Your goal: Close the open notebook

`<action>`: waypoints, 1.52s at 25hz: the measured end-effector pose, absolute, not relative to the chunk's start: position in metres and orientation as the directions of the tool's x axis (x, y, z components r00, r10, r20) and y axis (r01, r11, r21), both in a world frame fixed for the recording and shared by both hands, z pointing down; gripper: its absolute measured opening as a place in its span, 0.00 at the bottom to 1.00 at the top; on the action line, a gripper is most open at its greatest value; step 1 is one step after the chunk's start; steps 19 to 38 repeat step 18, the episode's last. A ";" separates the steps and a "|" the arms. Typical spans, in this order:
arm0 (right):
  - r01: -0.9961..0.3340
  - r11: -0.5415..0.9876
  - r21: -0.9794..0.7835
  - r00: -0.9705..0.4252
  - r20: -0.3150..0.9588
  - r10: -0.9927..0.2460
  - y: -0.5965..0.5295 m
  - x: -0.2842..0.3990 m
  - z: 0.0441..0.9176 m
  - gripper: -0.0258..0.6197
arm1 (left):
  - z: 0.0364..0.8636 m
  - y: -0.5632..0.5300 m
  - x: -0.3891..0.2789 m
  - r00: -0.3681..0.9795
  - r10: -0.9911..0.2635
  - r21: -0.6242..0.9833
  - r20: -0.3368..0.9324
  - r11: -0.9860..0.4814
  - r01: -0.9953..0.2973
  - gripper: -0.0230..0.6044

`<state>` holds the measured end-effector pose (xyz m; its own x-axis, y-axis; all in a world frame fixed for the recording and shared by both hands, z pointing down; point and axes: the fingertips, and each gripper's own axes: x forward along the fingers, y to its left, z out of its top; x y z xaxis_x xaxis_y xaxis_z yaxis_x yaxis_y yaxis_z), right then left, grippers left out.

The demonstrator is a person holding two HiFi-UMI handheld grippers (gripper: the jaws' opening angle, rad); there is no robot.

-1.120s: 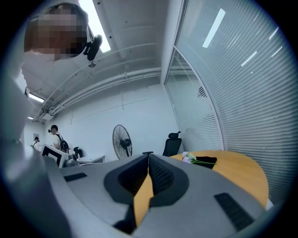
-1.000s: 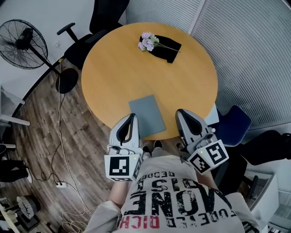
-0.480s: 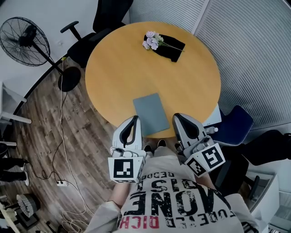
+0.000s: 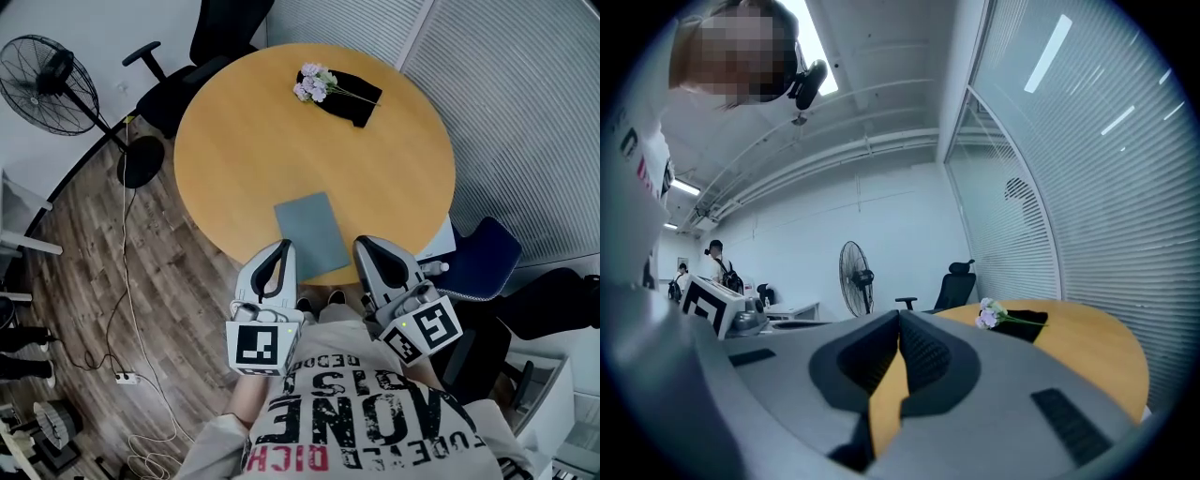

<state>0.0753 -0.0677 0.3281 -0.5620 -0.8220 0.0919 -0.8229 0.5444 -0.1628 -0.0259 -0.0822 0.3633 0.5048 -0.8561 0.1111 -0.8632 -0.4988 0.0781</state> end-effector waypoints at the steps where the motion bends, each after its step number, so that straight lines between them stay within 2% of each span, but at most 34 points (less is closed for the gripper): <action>1: -0.825 0.540 -0.166 -0.559 0.092 -0.824 -0.068 0.076 0.328 0.06 | 0.365 -0.083 -0.024 0.515 -0.849 0.079 0.116 -0.509 -0.857 0.05; 16: -0.849 0.502 -0.166 -0.523 0.123 -0.843 -0.075 0.091 0.336 0.06 | 0.378 -0.090 -0.006 0.565 -0.813 0.094 0.142 -0.557 -0.825 0.06; 38: -0.850 0.500 -0.166 -0.521 0.125 -0.844 -0.076 0.092 0.337 0.06 | 0.378 -0.092 -0.004 0.567 -0.812 0.092 0.140 -0.559 -0.824 0.05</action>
